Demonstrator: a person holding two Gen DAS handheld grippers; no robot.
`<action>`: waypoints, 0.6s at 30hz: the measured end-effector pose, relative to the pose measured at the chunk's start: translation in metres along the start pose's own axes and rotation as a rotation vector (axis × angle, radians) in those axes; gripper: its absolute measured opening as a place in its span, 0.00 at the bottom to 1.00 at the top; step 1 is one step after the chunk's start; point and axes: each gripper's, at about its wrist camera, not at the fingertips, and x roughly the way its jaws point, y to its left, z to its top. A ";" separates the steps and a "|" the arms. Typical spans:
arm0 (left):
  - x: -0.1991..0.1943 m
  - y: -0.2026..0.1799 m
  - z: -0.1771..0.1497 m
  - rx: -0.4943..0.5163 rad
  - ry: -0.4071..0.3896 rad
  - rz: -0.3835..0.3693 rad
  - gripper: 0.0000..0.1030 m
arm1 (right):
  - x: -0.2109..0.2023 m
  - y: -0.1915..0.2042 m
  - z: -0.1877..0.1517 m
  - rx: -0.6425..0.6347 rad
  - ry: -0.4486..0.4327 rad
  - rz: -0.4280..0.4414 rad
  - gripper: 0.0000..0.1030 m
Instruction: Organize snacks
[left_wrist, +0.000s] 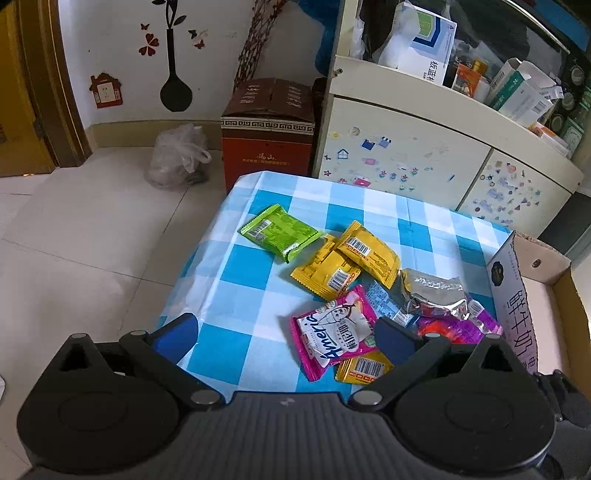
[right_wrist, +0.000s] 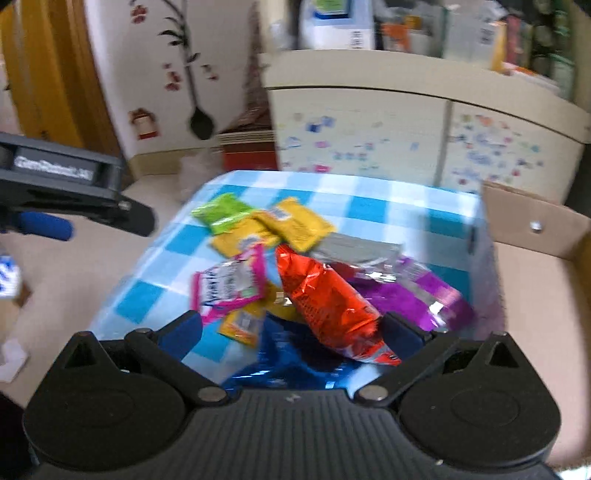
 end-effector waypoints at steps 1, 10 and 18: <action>0.000 0.000 0.000 0.004 0.003 0.001 1.00 | 0.000 0.001 0.001 0.004 0.009 0.022 0.99; -0.004 -0.014 -0.010 0.089 0.003 0.032 1.00 | -0.015 0.019 0.014 -0.056 0.066 -0.074 0.99; -0.009 -0.018 -0.014 0.096 -0.005 0.095 1.00 | -0.031 0.005 0.018 0.050 0.090 -0.168 0.99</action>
